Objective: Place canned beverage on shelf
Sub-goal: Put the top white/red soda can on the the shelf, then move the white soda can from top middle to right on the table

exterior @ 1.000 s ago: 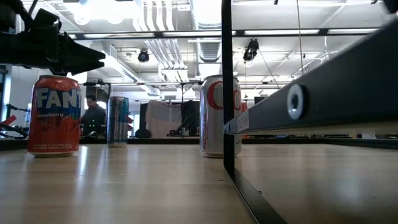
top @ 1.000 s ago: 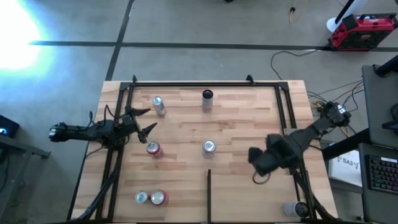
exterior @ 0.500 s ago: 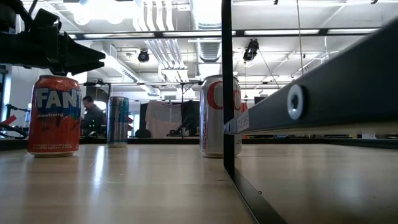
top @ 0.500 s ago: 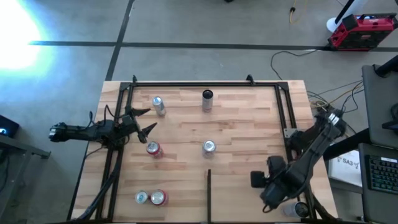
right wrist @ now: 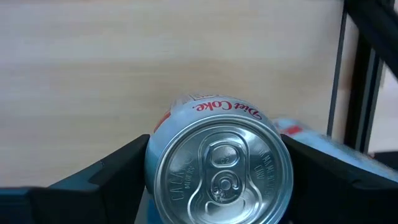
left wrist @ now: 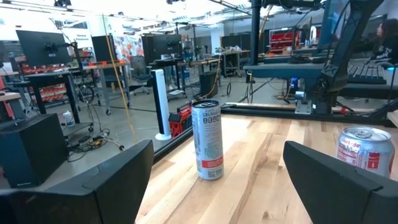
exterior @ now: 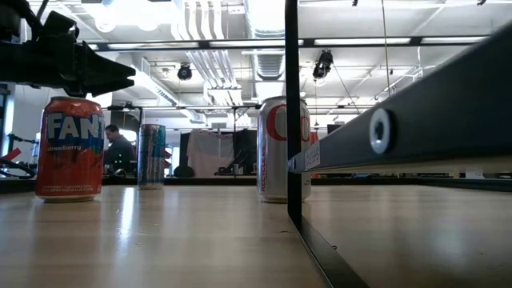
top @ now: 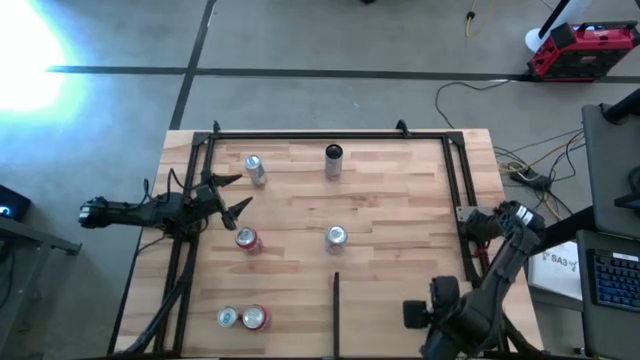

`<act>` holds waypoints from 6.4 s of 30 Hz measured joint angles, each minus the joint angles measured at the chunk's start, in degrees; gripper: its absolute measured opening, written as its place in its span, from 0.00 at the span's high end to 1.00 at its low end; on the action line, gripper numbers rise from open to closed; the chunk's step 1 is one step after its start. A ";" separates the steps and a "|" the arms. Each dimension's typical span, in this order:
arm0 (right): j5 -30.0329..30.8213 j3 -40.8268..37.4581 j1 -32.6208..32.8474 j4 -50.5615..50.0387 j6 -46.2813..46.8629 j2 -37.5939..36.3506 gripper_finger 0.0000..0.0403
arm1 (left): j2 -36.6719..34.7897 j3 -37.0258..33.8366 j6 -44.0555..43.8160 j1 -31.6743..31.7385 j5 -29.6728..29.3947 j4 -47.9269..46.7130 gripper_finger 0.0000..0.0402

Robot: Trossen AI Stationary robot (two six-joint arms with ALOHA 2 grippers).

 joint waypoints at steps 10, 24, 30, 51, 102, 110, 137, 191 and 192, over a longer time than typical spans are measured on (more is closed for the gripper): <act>-2.33 3.64 1.79 -0.23 1.47 3.23 0.24 | -0.02 0.00 0.00 0.00 0.00 0.00 0.15; -3.56 4.64 2.00 -0.12 0.36 5.23 0.23 | -0.02 0.00 0.00 0.00 0.00 0.00 0.15; -3.52 4.59 2.14 0.92 0.35 5.15 0.23 | 0.00 0.00 0.00 -0.02 0.00 0.00 0.15; -2.49 4.50 2.12 1.14 -0.65 5.28 0.18 | -0.01 0.01 0.00 0.00 0.00 -0.01 0.15; -7.64 4.46 2.10 3.12 11.58 5.28 0.27 | 0.00 0.00 0.00 0.00 0.00 -0.02 0.15; -8.15 4.46 2.12 4.50 14.61 5.28 0.28 | 0.00 0.00 0.00 0.00 0.00 0.00 0.15; -7.31 4.46 2.10 4.84 11.74 5.06 0.12 | -0.02 0.00 0.00 0.00 0.00 -0.01 0.15; 28.05 -14.03 -43.42 13.12 -45.45 -17.76 0.10 | -0.01 0.00 0.00 0.00 0.00 -0.01 0.15; 28.02 -14.03 -45.50 15.56 -49.98 -17.10 0.10 | -0.01 0.00 0.00 -0.01 0.01 0.00 0.15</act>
